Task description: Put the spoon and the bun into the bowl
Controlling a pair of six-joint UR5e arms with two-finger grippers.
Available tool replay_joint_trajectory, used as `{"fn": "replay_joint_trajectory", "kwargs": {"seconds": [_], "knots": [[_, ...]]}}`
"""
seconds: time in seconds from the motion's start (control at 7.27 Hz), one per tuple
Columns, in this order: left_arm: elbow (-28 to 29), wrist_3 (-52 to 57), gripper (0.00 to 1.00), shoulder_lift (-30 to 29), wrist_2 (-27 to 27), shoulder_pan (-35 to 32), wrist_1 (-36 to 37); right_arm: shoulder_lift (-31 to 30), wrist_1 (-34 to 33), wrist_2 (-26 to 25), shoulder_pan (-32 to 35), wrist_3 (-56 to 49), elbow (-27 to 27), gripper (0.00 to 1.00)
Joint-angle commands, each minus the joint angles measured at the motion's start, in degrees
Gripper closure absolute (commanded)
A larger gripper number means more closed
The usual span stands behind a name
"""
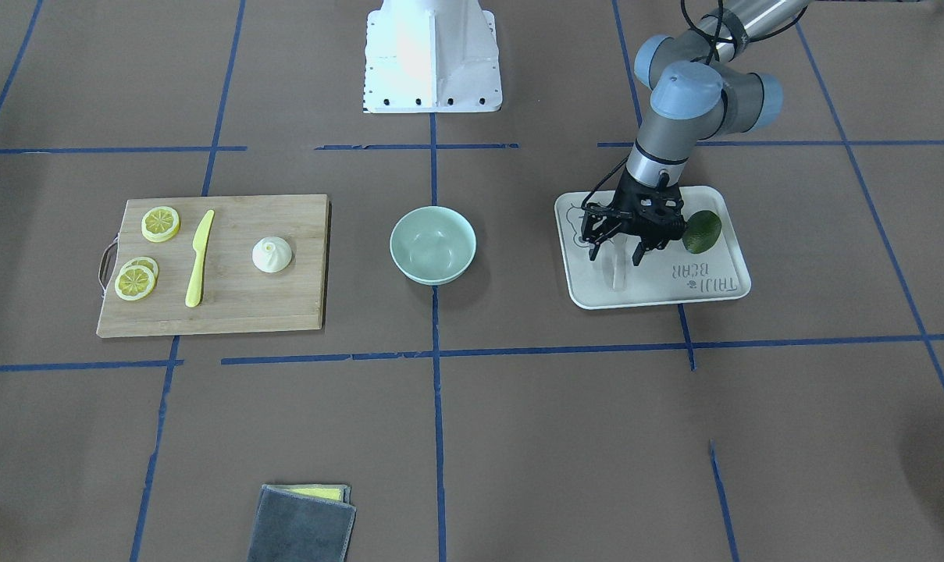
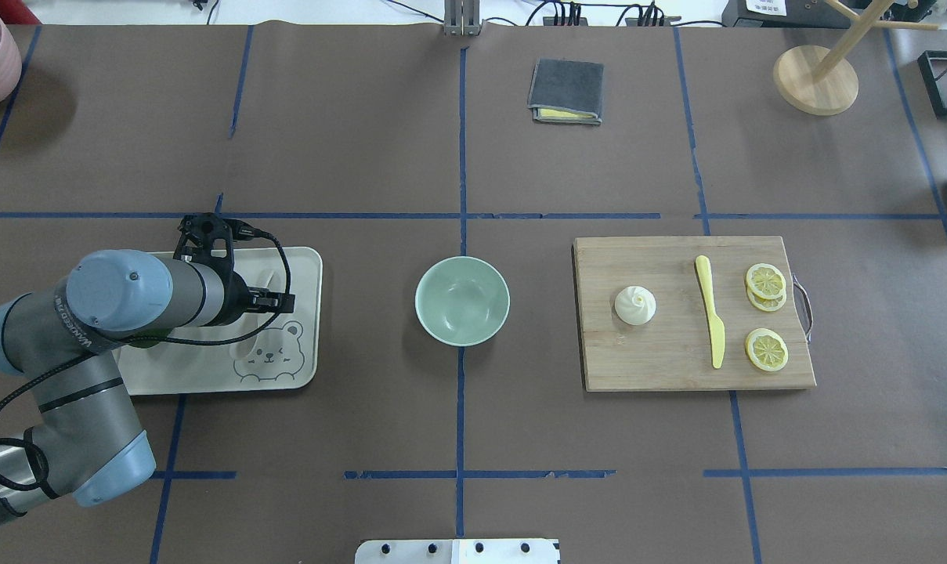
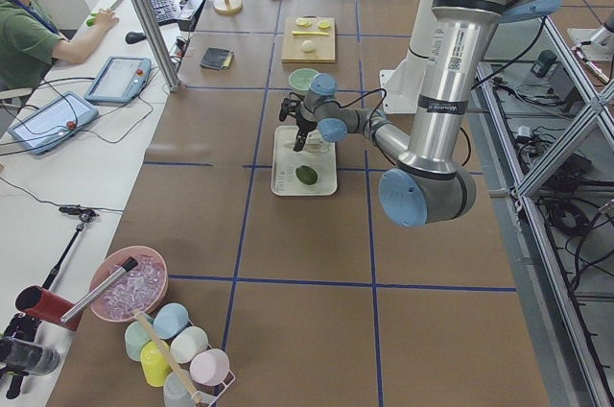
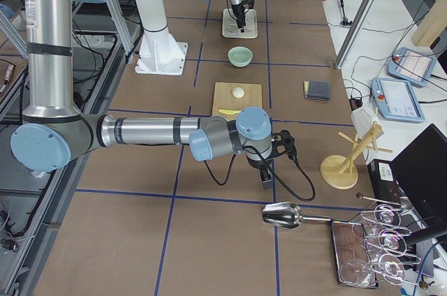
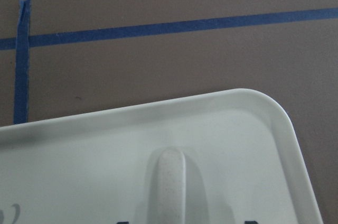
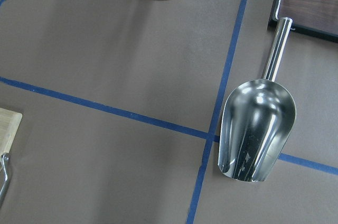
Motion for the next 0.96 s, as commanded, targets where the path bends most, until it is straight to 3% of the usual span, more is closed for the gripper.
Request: {"fn": "replay_joint_trajectory", "kwargs": {"seconds": [0.0, 0.14, 0.83], "knots": [[0.00, -0.28, 0.78, 0.37, 0.00, -0.03, 0.05, 0.00, 0.00, 0.15, 0.00, 0.00, -0.02, 0.00], [-0.09, -0.19, 1.00, 0.46, 0.18, -0.12, 0.05, 0.00, 0.00, 0.15, 0.00, 0.00, -0.02, 0.00], [-3.76, -0.19, 1.00, 0.37, 0.18, -0.82, 1.45, 0.09, 0.00, 0.24, 0.00, 0.00, -0.37, 0.00]]}}
